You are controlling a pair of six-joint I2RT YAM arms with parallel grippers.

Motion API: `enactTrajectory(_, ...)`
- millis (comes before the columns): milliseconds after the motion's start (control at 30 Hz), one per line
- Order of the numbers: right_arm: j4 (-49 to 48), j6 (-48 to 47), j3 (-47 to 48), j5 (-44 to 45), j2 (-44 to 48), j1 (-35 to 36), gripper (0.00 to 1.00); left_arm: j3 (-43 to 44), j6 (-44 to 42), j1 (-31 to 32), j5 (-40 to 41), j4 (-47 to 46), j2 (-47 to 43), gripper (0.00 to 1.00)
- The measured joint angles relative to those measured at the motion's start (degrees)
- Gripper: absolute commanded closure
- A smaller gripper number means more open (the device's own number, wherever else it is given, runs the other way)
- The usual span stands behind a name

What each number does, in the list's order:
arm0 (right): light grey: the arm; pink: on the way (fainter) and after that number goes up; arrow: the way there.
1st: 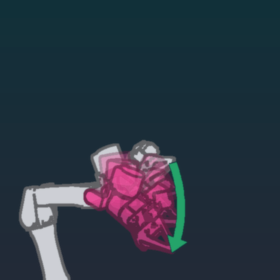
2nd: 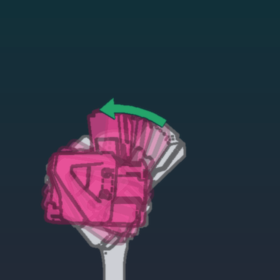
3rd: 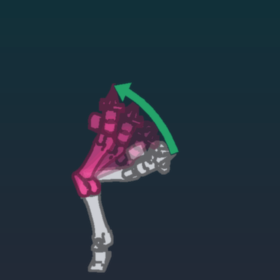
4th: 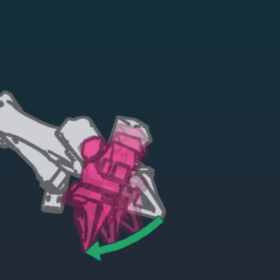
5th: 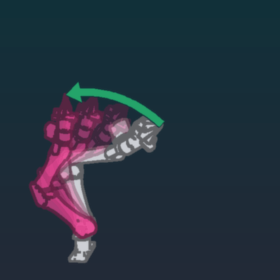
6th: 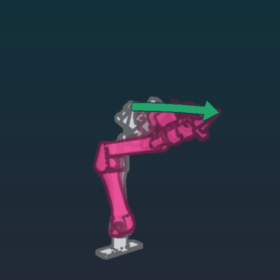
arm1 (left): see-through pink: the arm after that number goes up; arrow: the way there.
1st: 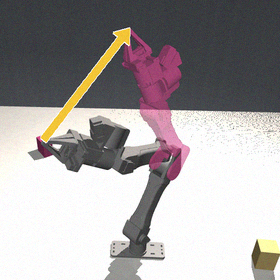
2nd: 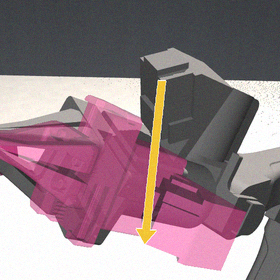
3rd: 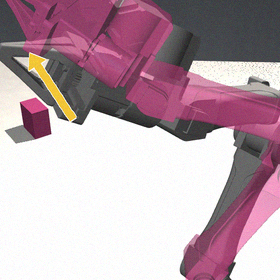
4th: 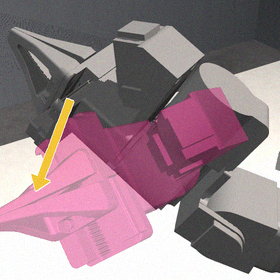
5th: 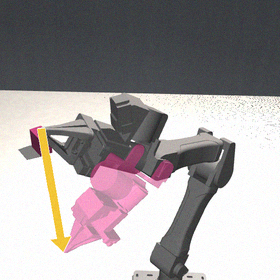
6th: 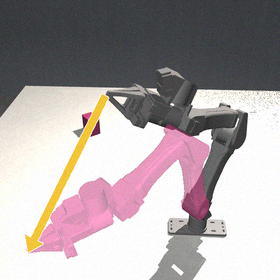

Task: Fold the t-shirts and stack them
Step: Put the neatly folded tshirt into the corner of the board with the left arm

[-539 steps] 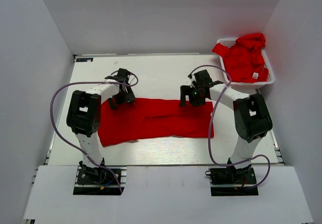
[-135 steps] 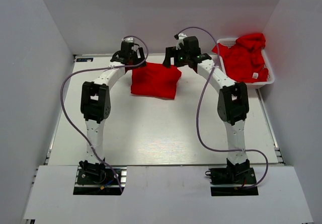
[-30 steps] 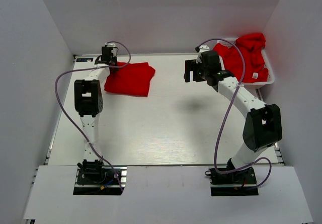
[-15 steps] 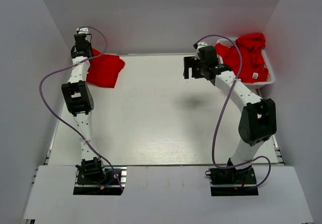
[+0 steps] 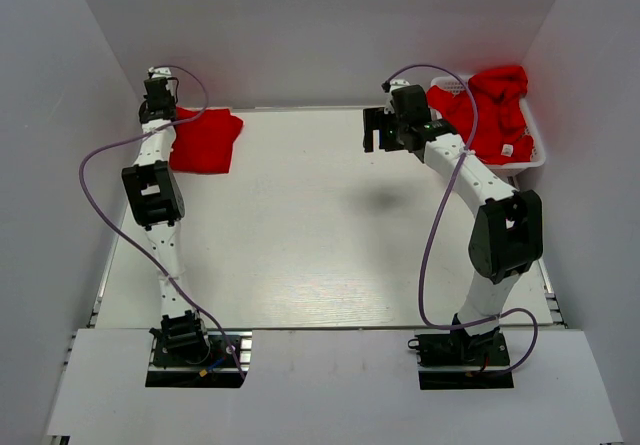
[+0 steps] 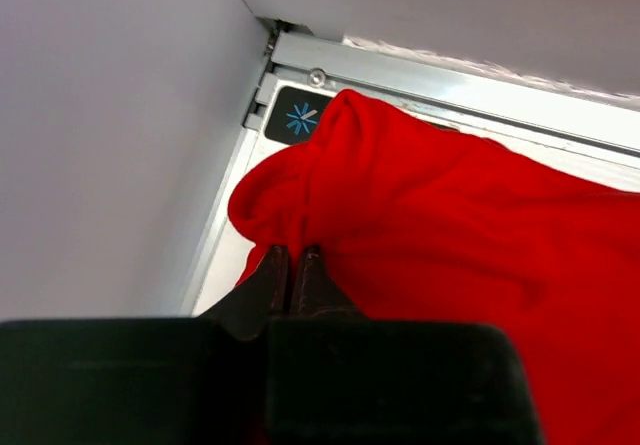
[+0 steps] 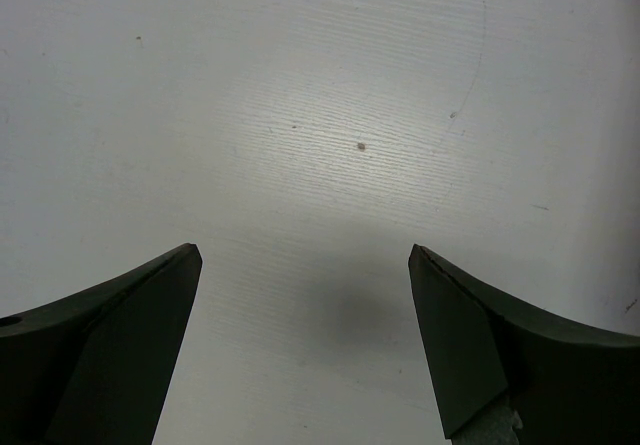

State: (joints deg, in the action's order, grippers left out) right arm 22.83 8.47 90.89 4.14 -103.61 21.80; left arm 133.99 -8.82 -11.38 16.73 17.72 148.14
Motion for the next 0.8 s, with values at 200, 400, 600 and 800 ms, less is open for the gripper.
enactTrajectory(200,0.7,0.1,1.4,0.0,-1.0,0.0,0.1,0.2,-0.5,0.0,1.1,-2.4,0.4,0.0)
enactTrajectory(400,1.1,0.1,1.6,-0.5,-1.2,0.0,0.1,0.2,0.7,0.0,-1.5,-3.1,-0.1,0.0)
enactTrajectory(600,0.6,0.1,0.8,-1.4,-0.9,0.0,0.1,0.2,3.3,0.6,-5.9,-0.2,-2.4,0.0)
enactTrajectory(800,-2.1,1.2,-5.9,-1.5,2.9,0.0,0.1,-9.5,10.9,3.3,-12.3,4.2,-11.7,0.0)
